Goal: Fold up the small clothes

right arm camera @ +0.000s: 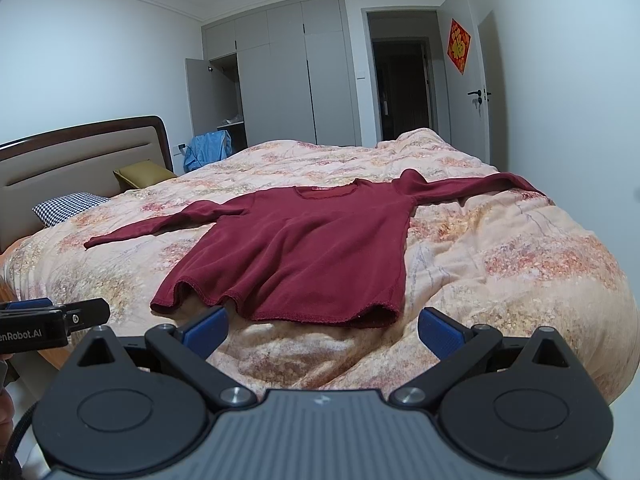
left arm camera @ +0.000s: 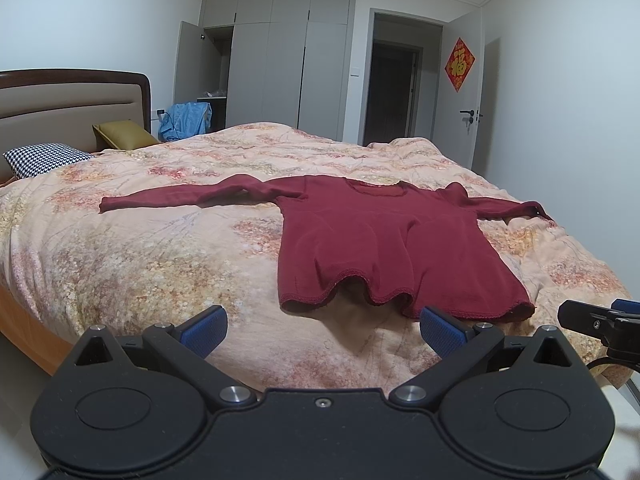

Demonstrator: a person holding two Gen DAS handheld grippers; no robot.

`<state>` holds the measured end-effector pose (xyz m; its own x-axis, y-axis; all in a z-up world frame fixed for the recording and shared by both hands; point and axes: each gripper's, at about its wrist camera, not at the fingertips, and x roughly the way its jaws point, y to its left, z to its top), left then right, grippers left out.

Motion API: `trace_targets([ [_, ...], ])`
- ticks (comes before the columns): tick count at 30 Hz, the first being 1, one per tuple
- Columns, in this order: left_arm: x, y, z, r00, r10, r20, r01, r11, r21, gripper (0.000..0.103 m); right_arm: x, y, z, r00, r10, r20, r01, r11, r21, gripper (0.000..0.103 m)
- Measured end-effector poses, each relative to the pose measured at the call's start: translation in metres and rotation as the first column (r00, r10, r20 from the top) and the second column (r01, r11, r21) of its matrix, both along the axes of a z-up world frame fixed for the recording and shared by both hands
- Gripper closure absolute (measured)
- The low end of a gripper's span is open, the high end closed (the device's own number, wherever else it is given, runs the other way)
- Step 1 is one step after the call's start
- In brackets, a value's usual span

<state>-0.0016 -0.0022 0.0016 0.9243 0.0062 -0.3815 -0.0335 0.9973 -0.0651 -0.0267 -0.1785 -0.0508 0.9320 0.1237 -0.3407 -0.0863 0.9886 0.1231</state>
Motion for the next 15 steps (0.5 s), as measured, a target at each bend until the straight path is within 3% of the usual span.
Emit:
trace_targets([
  [15,0.0001,0.0001,0.0,1.0,0.0,-0.002,0.0,1.0,-0.001,0.001,-0.0006,0.0,-0.0023,1.0,-0.004,-0.006,0.004,1.0,0.004,0.0],
])
